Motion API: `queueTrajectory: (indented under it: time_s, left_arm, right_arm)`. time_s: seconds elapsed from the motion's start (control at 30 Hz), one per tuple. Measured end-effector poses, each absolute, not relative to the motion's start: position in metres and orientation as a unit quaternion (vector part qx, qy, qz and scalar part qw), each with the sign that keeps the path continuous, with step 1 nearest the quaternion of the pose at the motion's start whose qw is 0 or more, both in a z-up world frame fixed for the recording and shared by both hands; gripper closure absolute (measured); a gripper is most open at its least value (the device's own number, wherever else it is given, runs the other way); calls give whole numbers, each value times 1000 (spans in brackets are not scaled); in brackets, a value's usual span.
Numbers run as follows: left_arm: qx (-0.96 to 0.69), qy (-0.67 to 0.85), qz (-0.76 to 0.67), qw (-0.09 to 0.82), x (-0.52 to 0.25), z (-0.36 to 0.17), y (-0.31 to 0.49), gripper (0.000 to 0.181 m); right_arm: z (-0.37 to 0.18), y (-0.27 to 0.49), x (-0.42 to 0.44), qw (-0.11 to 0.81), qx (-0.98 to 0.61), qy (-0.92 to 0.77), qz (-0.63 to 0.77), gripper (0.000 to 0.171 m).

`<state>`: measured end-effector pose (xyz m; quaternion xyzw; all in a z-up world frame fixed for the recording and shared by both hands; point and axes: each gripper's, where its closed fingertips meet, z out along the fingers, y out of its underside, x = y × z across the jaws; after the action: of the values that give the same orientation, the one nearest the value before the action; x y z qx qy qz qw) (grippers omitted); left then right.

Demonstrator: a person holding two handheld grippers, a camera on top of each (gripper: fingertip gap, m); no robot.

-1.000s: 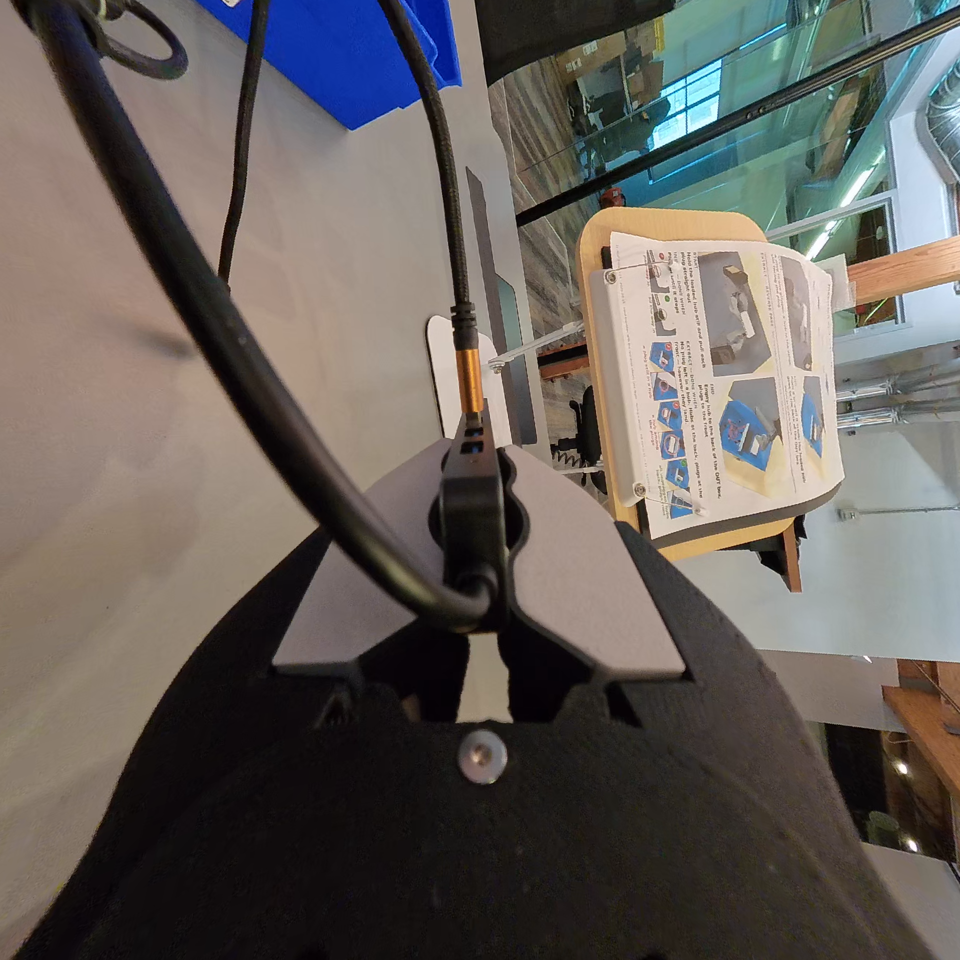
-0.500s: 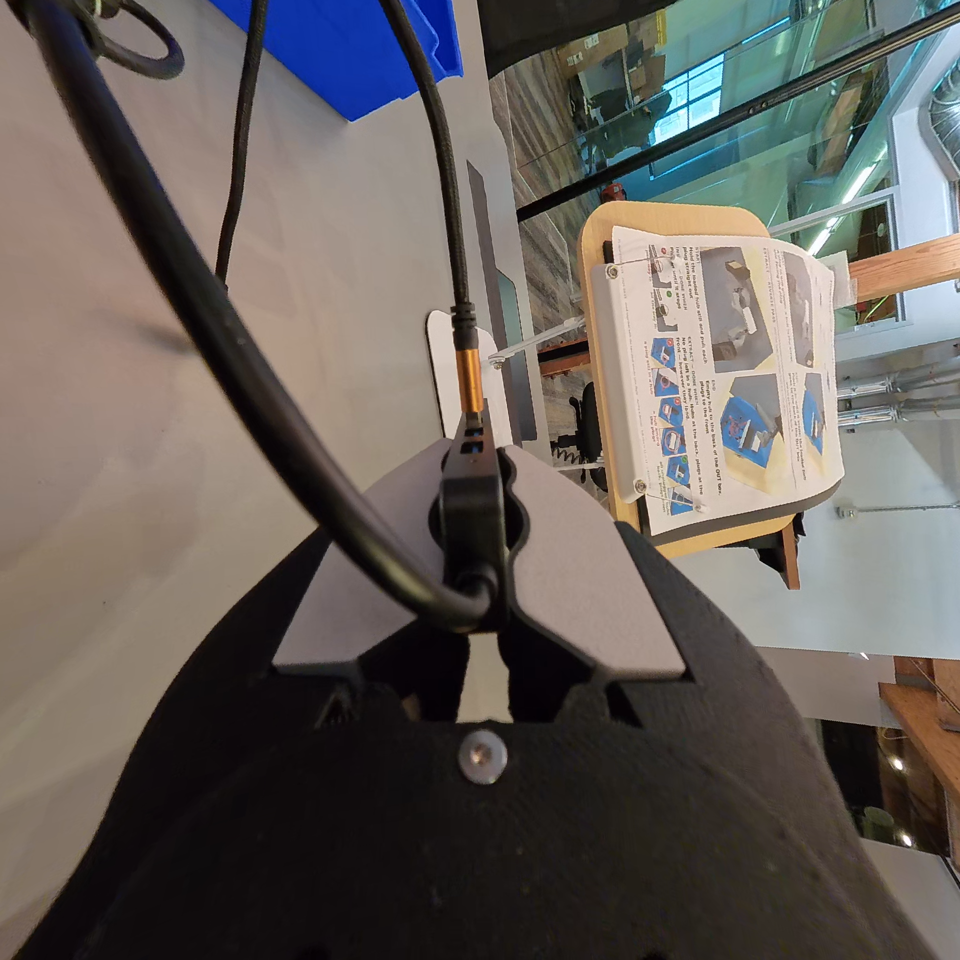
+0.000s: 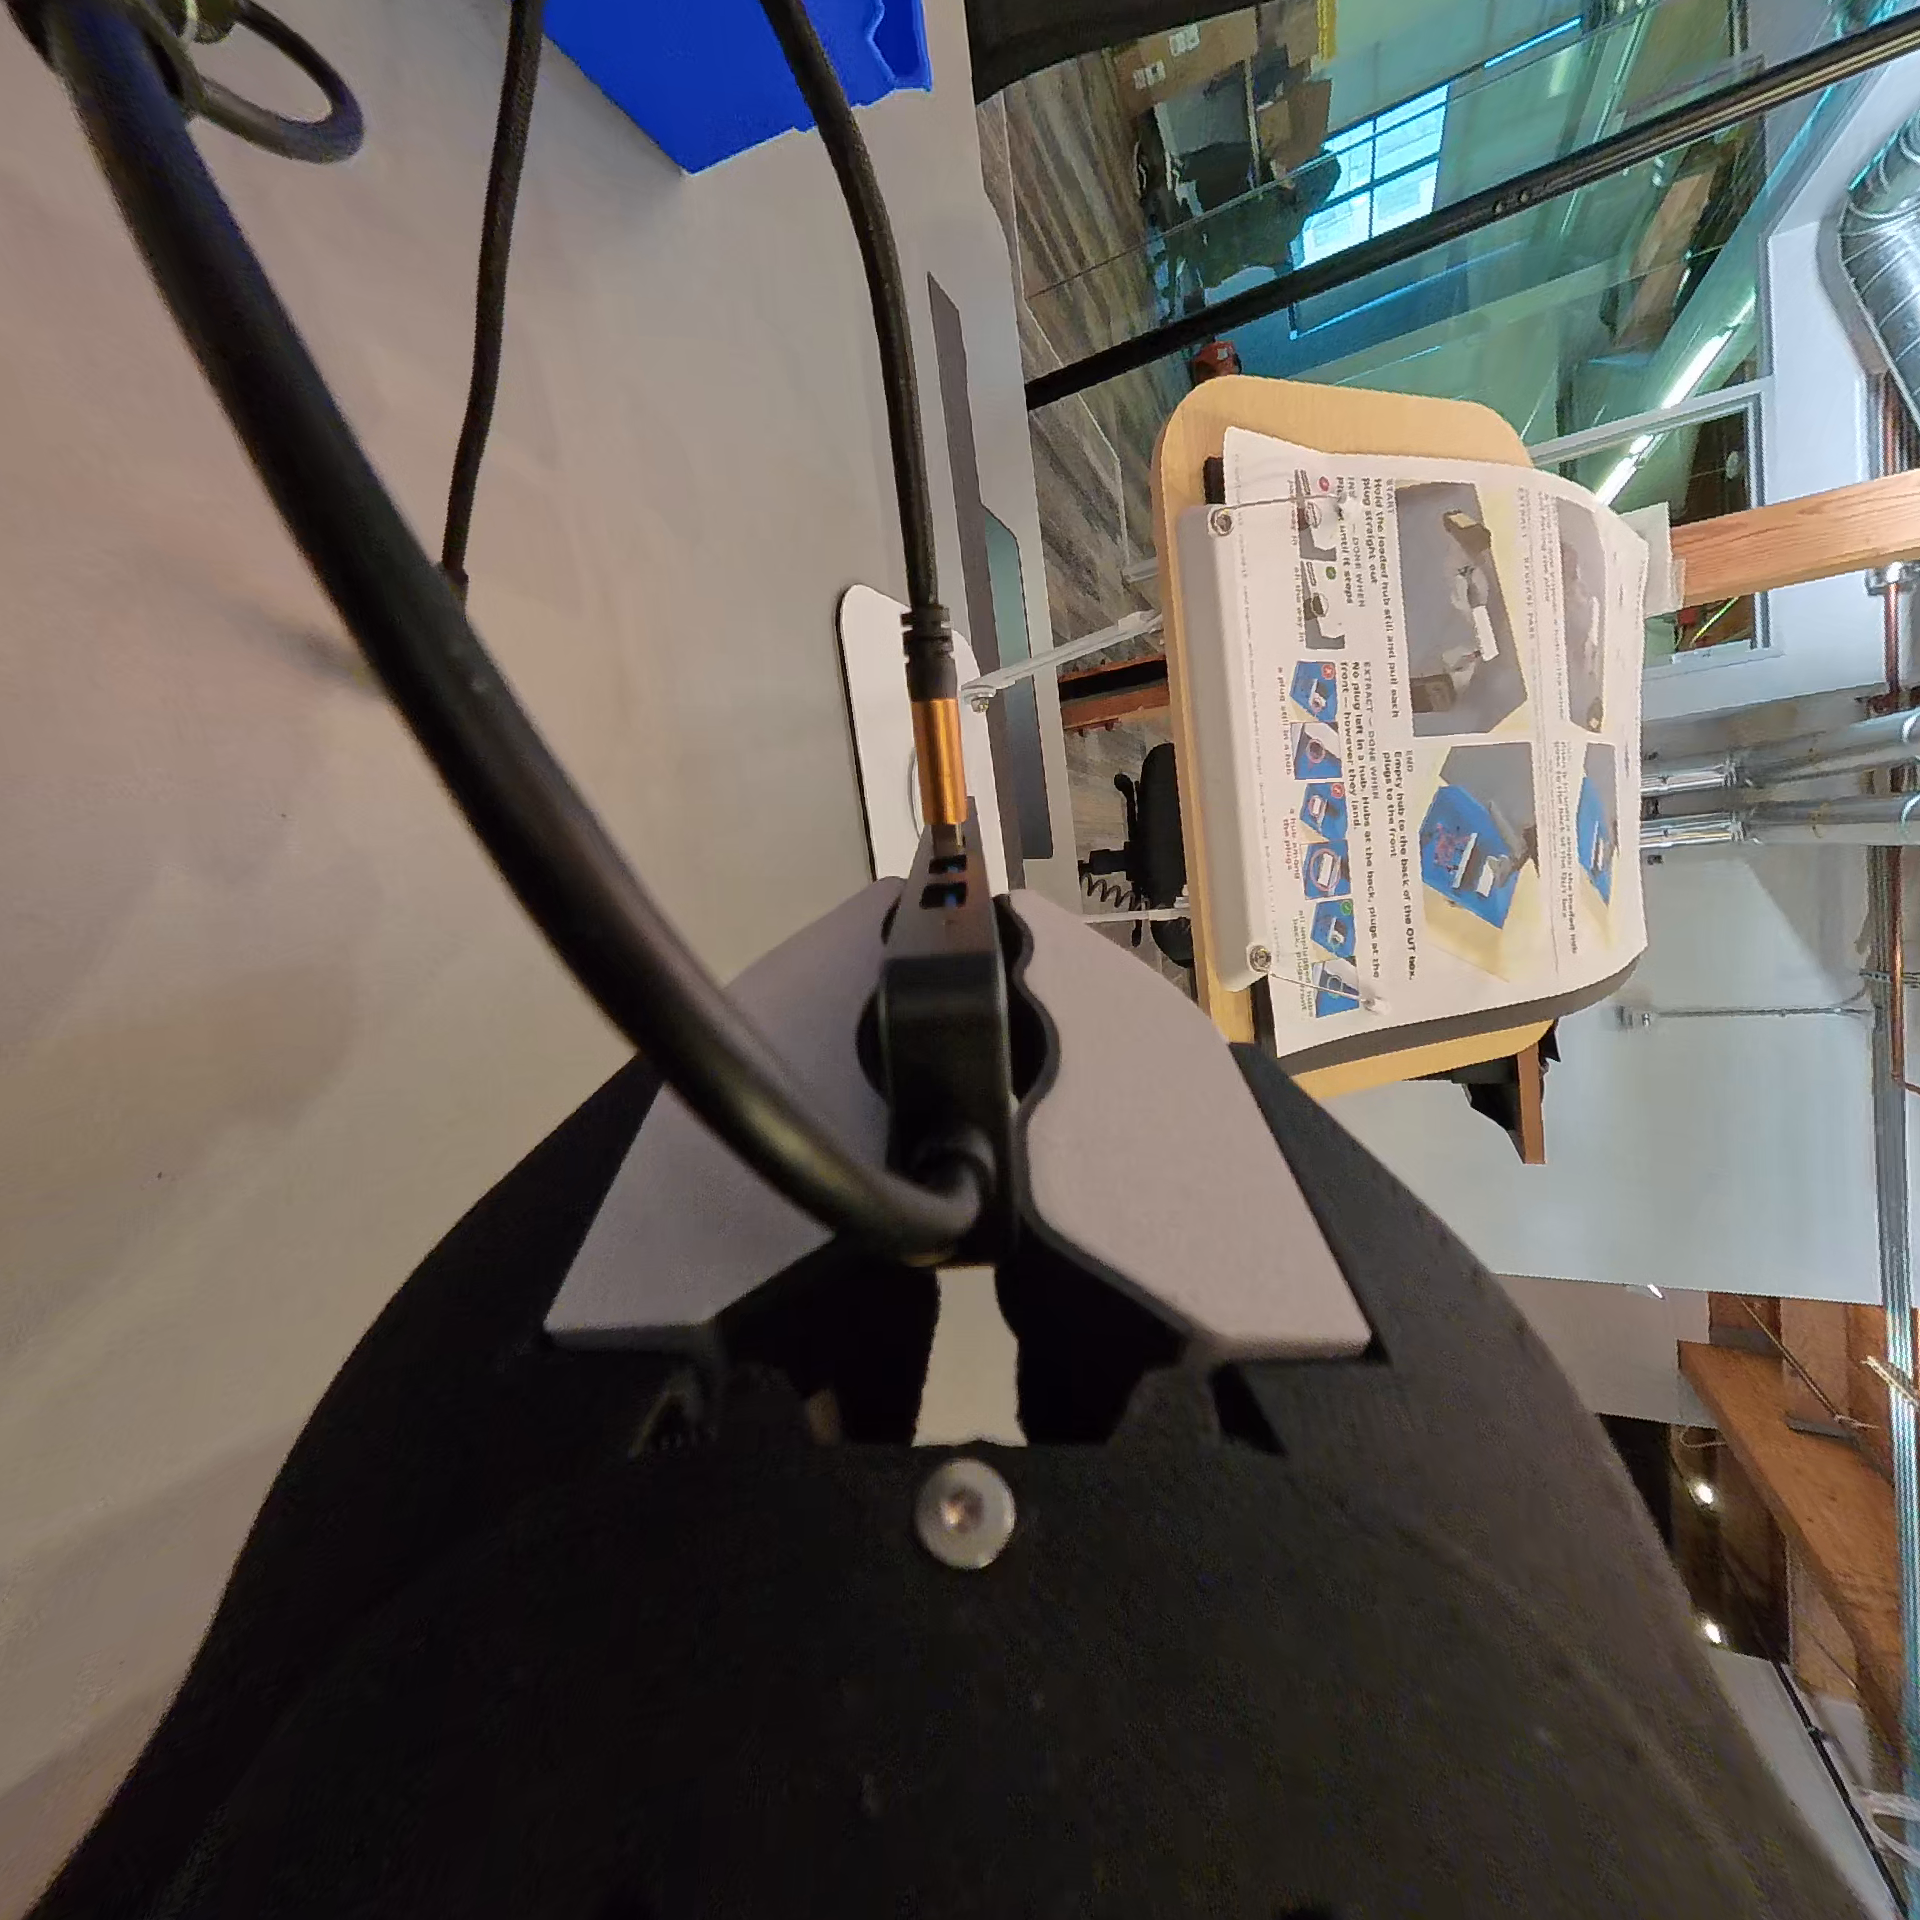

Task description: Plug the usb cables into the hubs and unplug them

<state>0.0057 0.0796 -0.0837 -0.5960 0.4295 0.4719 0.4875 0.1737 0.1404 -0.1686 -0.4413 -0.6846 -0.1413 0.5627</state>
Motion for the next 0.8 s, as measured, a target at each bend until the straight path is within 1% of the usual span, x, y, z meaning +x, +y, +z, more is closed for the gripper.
queueTrajectory:
  time_s: [0.1,0.27,0.4,0.63,0.8]
  left_arm:
    - [-576,464,463,488,40,-89,83,177]
    - [-564,519,457,451,76,-113,90,177]
    - [-568,552,456,406,89,-137,98,177]
    - [-536,596,436,408,110,-153,105,178]
    - [-549,588,438,403,102,-159,108,178]
  right_arm:
    - [-170,142,175,559,-445,-685,-147,159]
    - [-174,144,175,550,-446,-688,-155,159]
    - [-177,145,175,543,-447,-691,-164,159]
    - [-182,150,179,535,-455,-692,-165,159]
    - [-182,153,181,533,-465,-688,-163,159]
